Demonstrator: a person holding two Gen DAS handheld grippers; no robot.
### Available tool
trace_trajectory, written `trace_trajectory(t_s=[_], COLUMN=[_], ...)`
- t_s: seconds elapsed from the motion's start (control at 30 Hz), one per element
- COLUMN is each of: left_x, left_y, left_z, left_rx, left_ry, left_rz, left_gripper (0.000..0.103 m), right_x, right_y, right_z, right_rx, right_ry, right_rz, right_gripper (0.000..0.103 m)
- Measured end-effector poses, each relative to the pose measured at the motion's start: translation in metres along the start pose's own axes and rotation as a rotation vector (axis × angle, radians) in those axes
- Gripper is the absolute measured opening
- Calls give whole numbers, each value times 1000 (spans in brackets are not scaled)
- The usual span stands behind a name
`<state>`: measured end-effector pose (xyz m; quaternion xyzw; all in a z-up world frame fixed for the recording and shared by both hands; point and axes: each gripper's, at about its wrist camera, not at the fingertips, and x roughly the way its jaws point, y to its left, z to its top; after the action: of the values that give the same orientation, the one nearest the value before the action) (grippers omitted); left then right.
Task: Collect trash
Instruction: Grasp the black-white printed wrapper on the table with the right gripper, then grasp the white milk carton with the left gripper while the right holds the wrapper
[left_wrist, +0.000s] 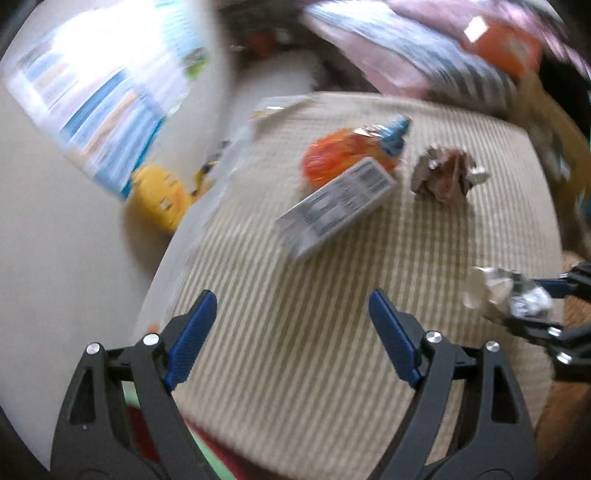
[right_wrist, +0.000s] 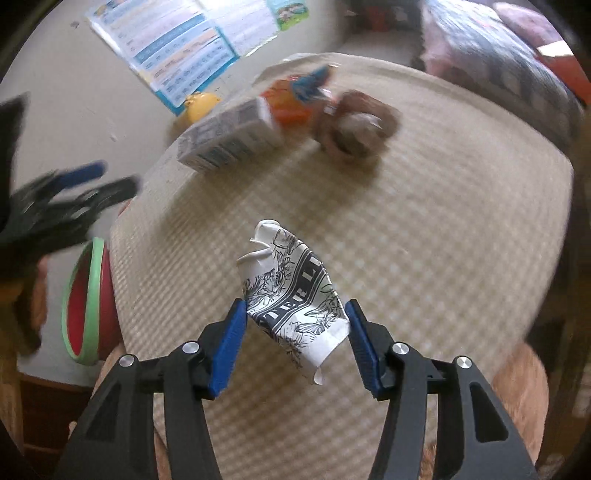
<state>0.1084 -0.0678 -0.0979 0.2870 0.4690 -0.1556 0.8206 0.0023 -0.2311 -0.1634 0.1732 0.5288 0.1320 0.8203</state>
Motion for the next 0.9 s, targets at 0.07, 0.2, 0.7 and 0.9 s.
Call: trace_trajectory(t_s=[0.07, 0.2, 0.7, 0.9], left_x=[15, 39, 87, 66], left_y=[-14, -30, -33, -15], left_z=[18, 45, 60, 45], left_rx=[102, 200, 202, 98], left_ry=[28, 76, 213, 195], left_rz=[26, 57, 111, 55], left_gripper=[82, 82, 62, 43], right_x=[-9, -15, -19, -17], right_y=[-8, -14, -34, -29], right_z=[0, -2, -7, -4], right_rx=[24, 35, 71, 60], right_ry=[-16, -35, -25, -17], right_rz=[12, 30, 82, 81], right_gripper=[53, 53, 53, 54])
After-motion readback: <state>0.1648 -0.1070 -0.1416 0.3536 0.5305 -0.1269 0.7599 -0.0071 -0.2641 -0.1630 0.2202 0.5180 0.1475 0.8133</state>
